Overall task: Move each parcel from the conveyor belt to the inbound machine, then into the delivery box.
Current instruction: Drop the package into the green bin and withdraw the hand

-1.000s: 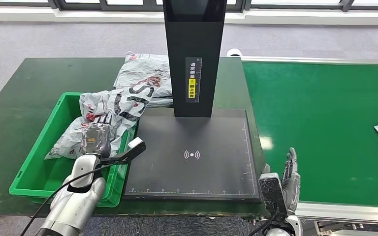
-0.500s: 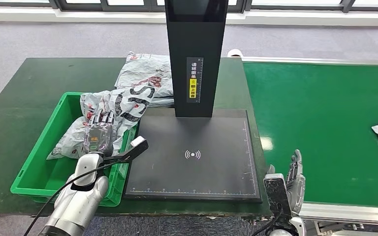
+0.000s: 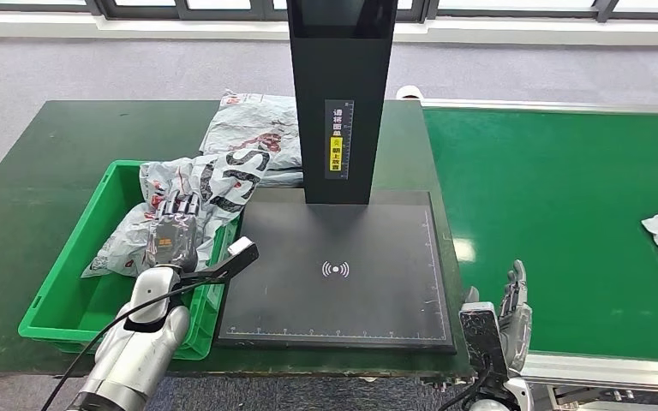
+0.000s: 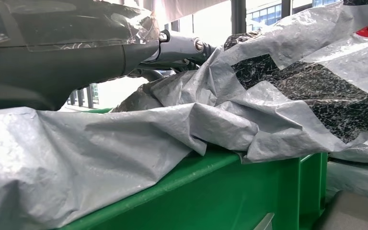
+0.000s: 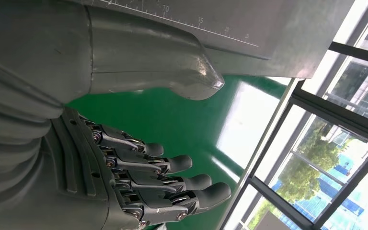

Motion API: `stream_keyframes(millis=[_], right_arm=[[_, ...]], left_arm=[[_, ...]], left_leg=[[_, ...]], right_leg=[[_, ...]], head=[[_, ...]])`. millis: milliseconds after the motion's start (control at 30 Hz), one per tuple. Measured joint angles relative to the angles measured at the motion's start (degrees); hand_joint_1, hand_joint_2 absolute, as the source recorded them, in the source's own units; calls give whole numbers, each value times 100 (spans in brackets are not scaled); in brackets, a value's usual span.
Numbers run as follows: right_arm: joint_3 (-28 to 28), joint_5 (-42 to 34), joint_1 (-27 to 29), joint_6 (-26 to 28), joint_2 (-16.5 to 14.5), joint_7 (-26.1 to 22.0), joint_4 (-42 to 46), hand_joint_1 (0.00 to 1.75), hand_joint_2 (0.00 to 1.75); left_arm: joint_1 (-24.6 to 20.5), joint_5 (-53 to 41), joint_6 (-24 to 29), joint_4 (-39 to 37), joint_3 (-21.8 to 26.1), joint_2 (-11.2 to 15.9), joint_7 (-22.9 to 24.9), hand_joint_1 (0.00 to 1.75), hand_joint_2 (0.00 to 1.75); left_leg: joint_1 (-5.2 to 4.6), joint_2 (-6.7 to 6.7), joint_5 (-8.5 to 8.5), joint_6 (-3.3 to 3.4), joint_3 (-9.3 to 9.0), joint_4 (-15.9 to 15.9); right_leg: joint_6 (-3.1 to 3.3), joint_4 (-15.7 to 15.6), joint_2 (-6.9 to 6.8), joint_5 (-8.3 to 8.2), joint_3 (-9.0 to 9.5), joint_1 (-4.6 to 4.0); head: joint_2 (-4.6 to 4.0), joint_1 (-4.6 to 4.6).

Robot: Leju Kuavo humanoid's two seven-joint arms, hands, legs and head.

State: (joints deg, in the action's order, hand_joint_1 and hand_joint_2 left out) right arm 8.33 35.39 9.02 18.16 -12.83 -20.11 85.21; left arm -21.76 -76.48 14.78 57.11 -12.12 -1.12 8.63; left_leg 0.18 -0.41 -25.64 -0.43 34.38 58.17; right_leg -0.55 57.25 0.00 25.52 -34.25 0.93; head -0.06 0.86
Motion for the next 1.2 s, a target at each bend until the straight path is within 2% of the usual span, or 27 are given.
stream_keyframes(millis=[167,233,267,300,400,433,467,533,567,733,1200], right_arm=[[0,-5,0,-4,0,-5,1,0,175],[0,-87,-1,-54,0,-76,1,0,175],[0,-156,-4,-79,0,-133,0,0,175],[0,-235,-14,-91,0,-192,-4,0,175],[-1,-363,-88,-27,2,-268,-29,0,175],[-2,-380,-109,-6,3,-273,-39,0,175],[-4,-392,-122,13,3,-275,-47,0,175],[-10,-408,-132,42,4,-275,-61,0,175],[-13,-413,-135,56,4,-275,-65,0,175],[-17,-426,-146,104,5,-275,-73,0,175],[-29,-439,-229,131,9,-273,-139,0,175]], left_arm=[[-1,10,9,1,1,-7,-13,0,175],[10,266,198,77,62,-71,-273,0,175],[31,634,463,190,178,-129,-635,0,175],[55,1297,816,367,361,-194,-1269,0,175],[91,4485,1597,975,915,-307,-3608,0,175],[90,5531,1671,1120,1004,-331,-4052,0,175],[90,6370,1720,1230,1059,-353,-4228,0,175],[105,7337,1811,1361,1122,-388,-4143,0,175],[119,7381,1848,1391,1138,-398,-4048,0,175],[146,6263,1982,1416,1173,-413,-3988,0,175],[146,6034,2168,1408,1240,-433,-3950,0,175]], left_leg=[[0,0,0,0,0,0],[0,-2,1,1,2,0],[0,-4,3,2,6,0],[1,-8,5,3,11,0],[1,-14,7,3,15,1],[0,-13,5,3,12,1],[0,-13,4,3,11,1],[2,-14,2,4,13,0],[3,-15,2,4,14,0],[5,-10,3,3,14,0],[5,-1,3,3,14,0]], right_leg=[[0,0,0,0,0,0],[0,1,-1,-1,0,1],[-1,2,-3,-1,-2,0],[-2,3,-4,-3,-4,-1],[-4,2,-3,-4,-7,-1],[-4,2,-1,-4,-7,0],[-5,1,-1,-3,-7,0],[-4,0,-3,0,-8,-3],[-4,0,-5,1,-8,-5],[-2,2,0,0,-9,-7],[-2,2,7,0,-13,-7]], head=[[0,1],[0,1],[-1,0],[-1,-1],[0,-1],[0,1],[-1,1],[-1,1],[-1,1],[1,-1],[1,0]])
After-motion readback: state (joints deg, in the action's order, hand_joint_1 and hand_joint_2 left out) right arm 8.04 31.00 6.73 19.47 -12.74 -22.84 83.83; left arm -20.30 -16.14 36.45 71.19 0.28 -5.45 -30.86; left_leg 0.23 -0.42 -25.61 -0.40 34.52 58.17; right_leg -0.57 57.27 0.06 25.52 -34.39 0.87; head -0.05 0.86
